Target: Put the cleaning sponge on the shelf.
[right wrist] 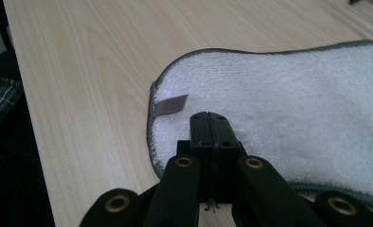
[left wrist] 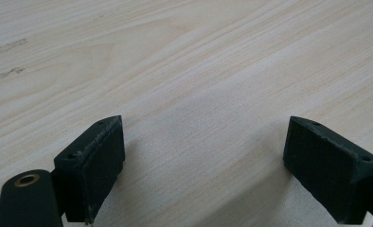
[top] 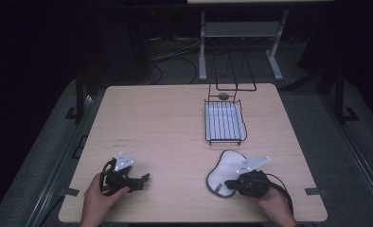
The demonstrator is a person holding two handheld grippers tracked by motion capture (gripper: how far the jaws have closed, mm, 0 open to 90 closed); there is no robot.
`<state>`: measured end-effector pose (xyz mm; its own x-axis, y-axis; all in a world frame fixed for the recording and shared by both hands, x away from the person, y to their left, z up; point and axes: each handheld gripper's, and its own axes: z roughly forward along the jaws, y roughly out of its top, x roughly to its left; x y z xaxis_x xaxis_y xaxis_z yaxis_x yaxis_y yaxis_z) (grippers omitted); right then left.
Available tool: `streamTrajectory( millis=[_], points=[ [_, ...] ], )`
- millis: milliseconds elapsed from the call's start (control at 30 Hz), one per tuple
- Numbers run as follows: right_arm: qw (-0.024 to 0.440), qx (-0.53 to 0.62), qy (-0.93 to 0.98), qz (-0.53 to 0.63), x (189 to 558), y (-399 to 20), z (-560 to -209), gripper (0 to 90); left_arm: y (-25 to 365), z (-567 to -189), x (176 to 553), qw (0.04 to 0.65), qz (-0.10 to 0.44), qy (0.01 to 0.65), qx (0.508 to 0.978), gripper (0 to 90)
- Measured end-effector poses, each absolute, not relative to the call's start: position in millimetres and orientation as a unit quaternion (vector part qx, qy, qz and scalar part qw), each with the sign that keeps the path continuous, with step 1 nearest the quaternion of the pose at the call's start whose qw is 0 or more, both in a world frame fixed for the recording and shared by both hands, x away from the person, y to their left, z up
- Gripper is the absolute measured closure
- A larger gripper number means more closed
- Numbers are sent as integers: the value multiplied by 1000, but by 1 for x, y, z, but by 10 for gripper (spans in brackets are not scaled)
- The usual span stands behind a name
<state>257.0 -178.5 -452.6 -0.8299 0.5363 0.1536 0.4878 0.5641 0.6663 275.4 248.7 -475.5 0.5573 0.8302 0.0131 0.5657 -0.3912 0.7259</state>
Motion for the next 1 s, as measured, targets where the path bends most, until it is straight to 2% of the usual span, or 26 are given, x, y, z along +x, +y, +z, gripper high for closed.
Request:
streamTrajectory(
  millis=[1000],
  points=[
    [68,388,847,357,255,-264,-453,898,249,-475,275,346,191,430,812,127]
  ],
)
